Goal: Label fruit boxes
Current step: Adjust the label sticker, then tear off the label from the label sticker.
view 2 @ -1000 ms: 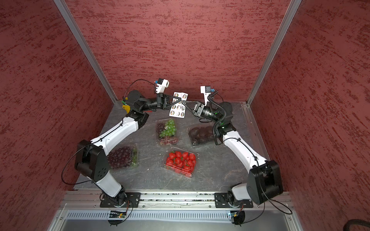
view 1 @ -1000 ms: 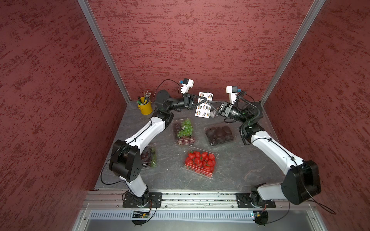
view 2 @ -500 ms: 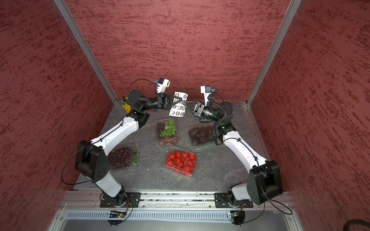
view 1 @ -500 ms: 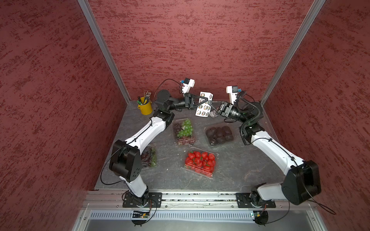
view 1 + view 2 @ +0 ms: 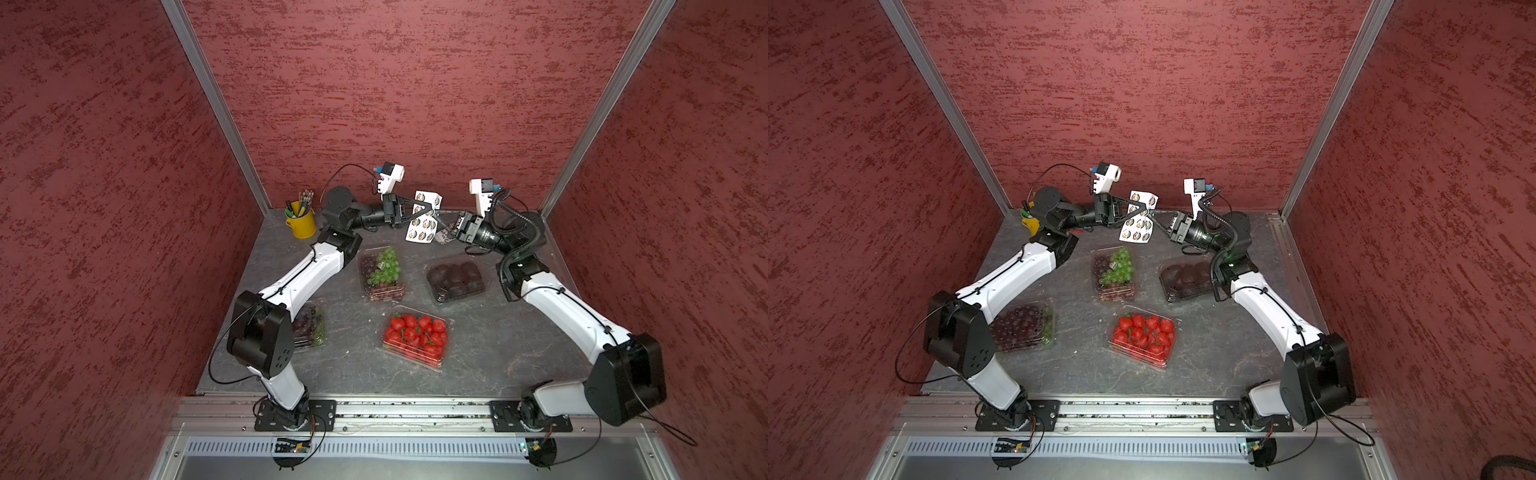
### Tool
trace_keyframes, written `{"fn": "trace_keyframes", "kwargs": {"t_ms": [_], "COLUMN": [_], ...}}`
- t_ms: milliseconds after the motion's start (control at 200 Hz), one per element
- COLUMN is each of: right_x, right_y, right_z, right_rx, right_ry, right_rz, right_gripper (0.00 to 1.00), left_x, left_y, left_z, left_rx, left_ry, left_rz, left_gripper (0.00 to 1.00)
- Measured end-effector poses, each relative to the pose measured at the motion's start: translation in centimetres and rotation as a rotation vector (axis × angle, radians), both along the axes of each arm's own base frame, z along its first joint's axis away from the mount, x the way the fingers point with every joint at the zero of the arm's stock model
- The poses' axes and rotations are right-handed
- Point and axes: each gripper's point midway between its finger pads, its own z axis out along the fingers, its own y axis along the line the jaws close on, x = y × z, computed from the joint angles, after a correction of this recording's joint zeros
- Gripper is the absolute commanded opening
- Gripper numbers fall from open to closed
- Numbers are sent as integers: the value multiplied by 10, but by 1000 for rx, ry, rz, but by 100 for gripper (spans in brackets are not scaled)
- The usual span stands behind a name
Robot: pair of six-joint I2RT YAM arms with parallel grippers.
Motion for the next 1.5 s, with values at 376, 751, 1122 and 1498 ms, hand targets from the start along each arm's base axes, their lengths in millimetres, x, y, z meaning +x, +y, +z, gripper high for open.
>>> {"fn": "trace_keyframes", "kwargs": {"t_ms": [376, 751, 1122, 1498], "right_x": [8, 22, 16, 12], "right_y": [-7, -8, 3, 8], "right_z": [-11, -21, -28, -28], "right_rx": [-63, -161, -188, -190], "right_ry": [19, 36, 40, 35], "right_rz": [-86, -178, -157, -141], "right_gripper": [0, 0, 0, 0], "left_x": [32, 0, 3, 12], "left_y": [51, 32, 17, 21], "left_z": [-28, -16, -30, -37], "left_rx": [100, 208, 263, 308], "left_ry": [99, 39, 57, 49], "left_rz": [175, 190, 182, 248], "left_gripper": [52, 50, 46, 45]}}
